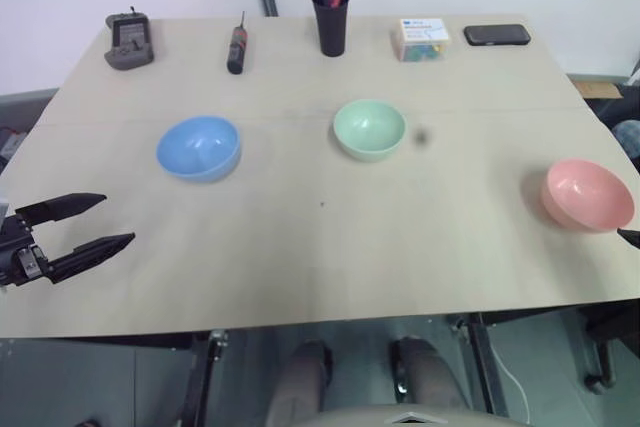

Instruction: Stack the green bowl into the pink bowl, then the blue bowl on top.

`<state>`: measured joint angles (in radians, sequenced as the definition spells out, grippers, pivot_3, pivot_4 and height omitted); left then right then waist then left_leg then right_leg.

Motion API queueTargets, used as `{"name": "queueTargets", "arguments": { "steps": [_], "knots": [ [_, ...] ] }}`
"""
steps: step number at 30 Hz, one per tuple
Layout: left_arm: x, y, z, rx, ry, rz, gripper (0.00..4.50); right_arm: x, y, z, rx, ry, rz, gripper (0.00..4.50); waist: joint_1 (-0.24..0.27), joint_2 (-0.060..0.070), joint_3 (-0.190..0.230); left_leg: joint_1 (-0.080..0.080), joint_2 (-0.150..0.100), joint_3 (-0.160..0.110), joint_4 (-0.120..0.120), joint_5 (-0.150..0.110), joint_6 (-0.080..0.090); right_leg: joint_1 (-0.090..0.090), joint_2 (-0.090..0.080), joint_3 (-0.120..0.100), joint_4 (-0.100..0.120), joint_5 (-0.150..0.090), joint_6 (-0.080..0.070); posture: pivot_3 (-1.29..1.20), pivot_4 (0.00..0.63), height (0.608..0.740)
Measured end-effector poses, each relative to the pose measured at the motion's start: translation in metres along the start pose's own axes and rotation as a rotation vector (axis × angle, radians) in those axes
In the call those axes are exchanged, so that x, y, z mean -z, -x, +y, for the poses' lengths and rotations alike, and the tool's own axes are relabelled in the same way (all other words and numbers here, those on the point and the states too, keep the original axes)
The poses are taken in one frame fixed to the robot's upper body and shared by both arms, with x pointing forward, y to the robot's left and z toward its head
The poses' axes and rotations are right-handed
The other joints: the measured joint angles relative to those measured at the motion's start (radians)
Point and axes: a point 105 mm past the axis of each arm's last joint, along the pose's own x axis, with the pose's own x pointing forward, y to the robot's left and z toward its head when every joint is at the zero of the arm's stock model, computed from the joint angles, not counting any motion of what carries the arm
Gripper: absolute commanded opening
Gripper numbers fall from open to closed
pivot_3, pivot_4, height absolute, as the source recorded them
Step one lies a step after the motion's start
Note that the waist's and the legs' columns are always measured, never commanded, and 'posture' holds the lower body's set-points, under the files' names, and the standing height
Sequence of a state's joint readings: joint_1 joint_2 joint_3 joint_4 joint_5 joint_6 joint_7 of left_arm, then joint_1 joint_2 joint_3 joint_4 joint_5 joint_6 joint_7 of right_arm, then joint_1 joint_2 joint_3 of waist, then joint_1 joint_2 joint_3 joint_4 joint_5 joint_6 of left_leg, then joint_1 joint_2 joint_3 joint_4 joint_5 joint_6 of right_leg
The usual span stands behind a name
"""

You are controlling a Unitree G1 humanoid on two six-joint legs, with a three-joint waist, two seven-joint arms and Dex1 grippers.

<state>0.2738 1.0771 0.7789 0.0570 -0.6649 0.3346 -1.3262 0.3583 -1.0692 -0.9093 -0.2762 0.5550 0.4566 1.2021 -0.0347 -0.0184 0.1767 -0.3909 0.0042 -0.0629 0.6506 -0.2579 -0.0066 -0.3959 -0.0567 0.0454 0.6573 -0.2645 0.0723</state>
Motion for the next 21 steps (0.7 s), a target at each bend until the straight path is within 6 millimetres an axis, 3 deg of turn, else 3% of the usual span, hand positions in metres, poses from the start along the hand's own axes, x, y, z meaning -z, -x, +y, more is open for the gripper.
{"name": "queueTargets", "arguments": {
  "steps": [4, 10, 14, 18, 21],
  "knots": [
    [-0.011, -0.006, 0.004, 0.013, -0.025, -0.042, 4.50, 0.003, -0.001, -0.002, 0.017, 0.006, 0.022, 4.46, 0.004, -0.001, 0.000, 0.000, -0.001, 0.000, 0.001, 0.000, 0.000, 0.000, 0.000, -0.001, 0.001, 0.000, 0.000, 0.00, 0.150, 0.740],
    [-0.030, -0.029, -0.002, 0.107, -0.074, -0.091, 4.50, 0.004, -0.018, -0.004, 0.025, 0.018, 0.027, 4.46, 0.003, 0.000, 0.000, 0.000, 0.000, 0.000, 0.001, 0.000, 0.000, 0.000, 0.001, 0.000, 0.001, 0.000, 0.000, 0.00, 0.150, 0.740],
    [-0.046, -0.050, -0.026, 0.242, -0.119, -0.156, 4.50, 0.011, -0.035, -0.003, 0.026, 0.002, 0.063, 4.46, 0.002, 0.000, 0.000, 0.000, 0.000, 0.001, 0.001, 0.000, 0.000, 0.000, 0.000, 0.001, 0.001, 0.000, 0.000, 0.00, 0.150, 0.740],
    [-0.063, -0.092, -0.083, 0.519, -0.140, -0.284, 4.50, 0.025, -0.073, -0.001, 0.034, -0.059, 0.125, 4.46, 0.002, -0.001, 0.000, 0.000, 0.000, 0.001, 0.004, 0.000, 0.000, 0.000, 0.000, 0.002, 0.003, 0.001, 0.000, 0.00, 0.150, 0.740],
    [-0.078, -0.108, -0.111, 0.643, -0.152, -0.348, 4.50, 0.040, -0.096, -0.004, 0.057, -0.109, 0.168, 4.46, 0.002, -0.001, 0.000, 0.000, -0.002, 0.000, 0.004, 0.000, 0.000, -0.001, 0.002, 0.002, 0.005, 0.001, 0.000, 0.00, 0.150, 0.740]
  ]
}}
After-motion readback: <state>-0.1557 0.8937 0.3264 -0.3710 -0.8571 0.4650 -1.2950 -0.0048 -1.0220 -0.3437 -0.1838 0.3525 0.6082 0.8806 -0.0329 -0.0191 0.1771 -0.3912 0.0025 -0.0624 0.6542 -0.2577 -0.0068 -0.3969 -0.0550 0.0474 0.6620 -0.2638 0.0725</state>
